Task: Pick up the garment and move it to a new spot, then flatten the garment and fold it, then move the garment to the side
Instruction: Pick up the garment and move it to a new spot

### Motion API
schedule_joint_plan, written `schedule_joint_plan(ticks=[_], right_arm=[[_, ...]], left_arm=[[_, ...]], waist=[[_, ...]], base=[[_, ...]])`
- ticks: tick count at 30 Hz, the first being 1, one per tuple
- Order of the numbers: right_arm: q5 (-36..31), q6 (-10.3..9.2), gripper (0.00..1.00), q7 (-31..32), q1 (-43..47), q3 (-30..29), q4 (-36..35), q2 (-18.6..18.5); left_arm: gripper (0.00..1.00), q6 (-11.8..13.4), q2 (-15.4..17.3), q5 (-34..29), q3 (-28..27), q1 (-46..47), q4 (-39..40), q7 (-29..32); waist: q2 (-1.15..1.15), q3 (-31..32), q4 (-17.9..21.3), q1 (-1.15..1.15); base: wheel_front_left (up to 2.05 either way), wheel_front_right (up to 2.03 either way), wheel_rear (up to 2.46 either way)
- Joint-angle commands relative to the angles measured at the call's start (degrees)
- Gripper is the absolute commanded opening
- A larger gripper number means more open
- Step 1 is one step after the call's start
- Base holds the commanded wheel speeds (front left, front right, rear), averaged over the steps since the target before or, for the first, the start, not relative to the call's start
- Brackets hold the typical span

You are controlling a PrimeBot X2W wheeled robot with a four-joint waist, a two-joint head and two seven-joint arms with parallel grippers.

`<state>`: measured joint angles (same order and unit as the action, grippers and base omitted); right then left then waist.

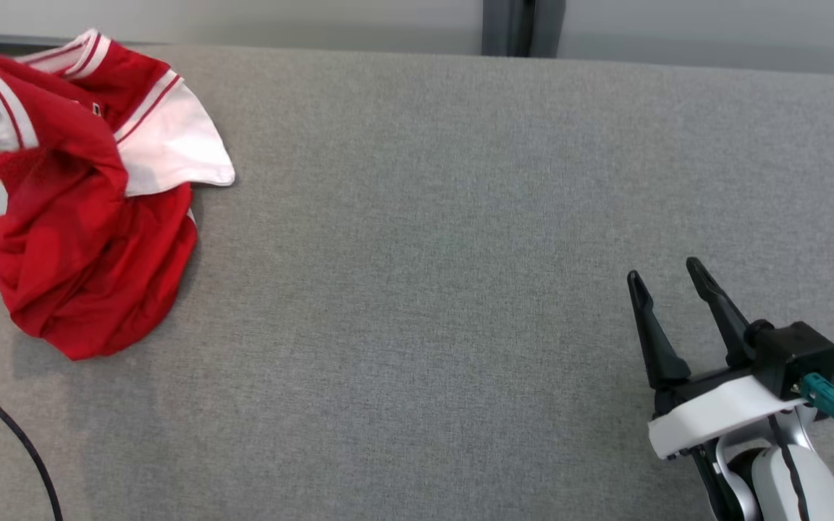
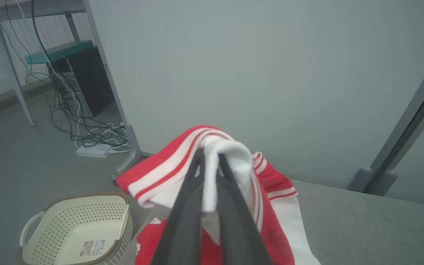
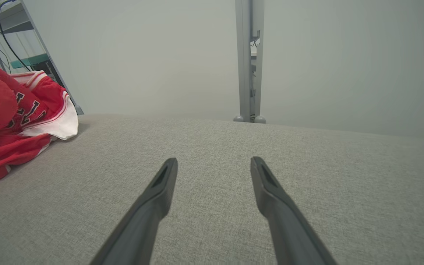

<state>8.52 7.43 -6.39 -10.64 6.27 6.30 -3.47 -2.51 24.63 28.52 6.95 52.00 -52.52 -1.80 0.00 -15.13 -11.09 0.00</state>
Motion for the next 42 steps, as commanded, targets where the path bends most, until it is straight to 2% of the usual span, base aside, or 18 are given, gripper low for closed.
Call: schedule_joint_plan(ticks=[1, 5, 9, 15, 18, 20, 25, 29, 36, 42], right_arm=[[0.2, 0.11, 1.00, -0.4, 0.9, -0.2, 0.0, 0.0], [0.6, 0.11, 1.00, -0.9, 2.2, -0.7, 0.2, 0.2], [1.2, 0.11, 1.00, -1.3, 3.8, -1.4, -0.4, 0.4], [2.1, 0.11, 1.00, -1.1, 6.1, -1.8, -1.7, 0.4], [2.8, 0.11, 1.00, -1.2, 6.7, -2.2, -2.9, 0.4], [3.3, 0.11, 1.00, -1.3, 7.2, -2.0, -3.6, 0.4], [3.5, 0.11, 1.00, -1.5, 7.0, -1.5, -4.7, 0.4], [4.1, 0.11, 1.00, -1.5, 6.4, -1.2, -4.8, 0.4], [4.1, 0.11, 1.00, -1.6, 6.0, -1.4, -4.4, 0.4], [4.7, 0.11, 1.00, -2.0, 5.4, -1.7, -4.3, 0.4]], left_arm=[[0.00, 0.1, 0.2, -0.4, 0.1, 0.5, 0.8, -1.2], [0.00, 1.5, -1.3, -1.0, 0.6, -2.3, 6.8, -4.5], [0.00, 3.0, -2.4, -0.8, 0.6, -8.3, 16.6, -6.7], [0.00, 8.9, -4.2, -2.8, 2.3, -23.7, 36.8, -5.7], [0.00, 12.6, -5.0, -4.6, 3.9, -31.6, 47.1, -4.3], [0.00, 16.0, -4.7, -6.8, 5.2, -38.4, 55.2, -2.3], [0.00, 18.8, -5.3, -9.0, 8.3, -45.9, 64.3, 0.8], [0.00, 18.0, -6.7, -8.5, 11.6, -47.3, 65.5, 2.5], [0.00, 13.1, -8.9, -7.8, 16.3, -42.3, 58.6, 1.5], [0.00, 9.2, -12.2, -9.0, 21.1, -34.8, 54.1, 0.7]], waist=[[0.00, 1.5, -0.2, 0.00], [0.00, 4.5, 0.0, 0.00], [0.00, 7.1, 0.4, 0.00], [0.00, 9.2, 1.1, 0.00], [0.00, 9.4, 1.5, 0.00], [0.00, 9.4, 2.5, 0.00], [0.00, 9.0, 5.4, 0.00], [0.00, 8.7, 8.7, 0.00], [0.00, 8.2, 15.7, 0.00], [0.00, 6.7, 21.0, 0.00]], base=[[0.00, 0.00, 0.00], [0.00, 0.00, 0.00], [0.00, 0.00, 0.00], [0.00, 0.00, 0.00], [0.00, 0.00, 0.00], [0.00, 0.00, 0.00], [0.00, 0.00, 0.00], [0.00, 0.00, 0.00], [0.00, 0.00, 0.00], [0.00, 0.00, 0.00]])
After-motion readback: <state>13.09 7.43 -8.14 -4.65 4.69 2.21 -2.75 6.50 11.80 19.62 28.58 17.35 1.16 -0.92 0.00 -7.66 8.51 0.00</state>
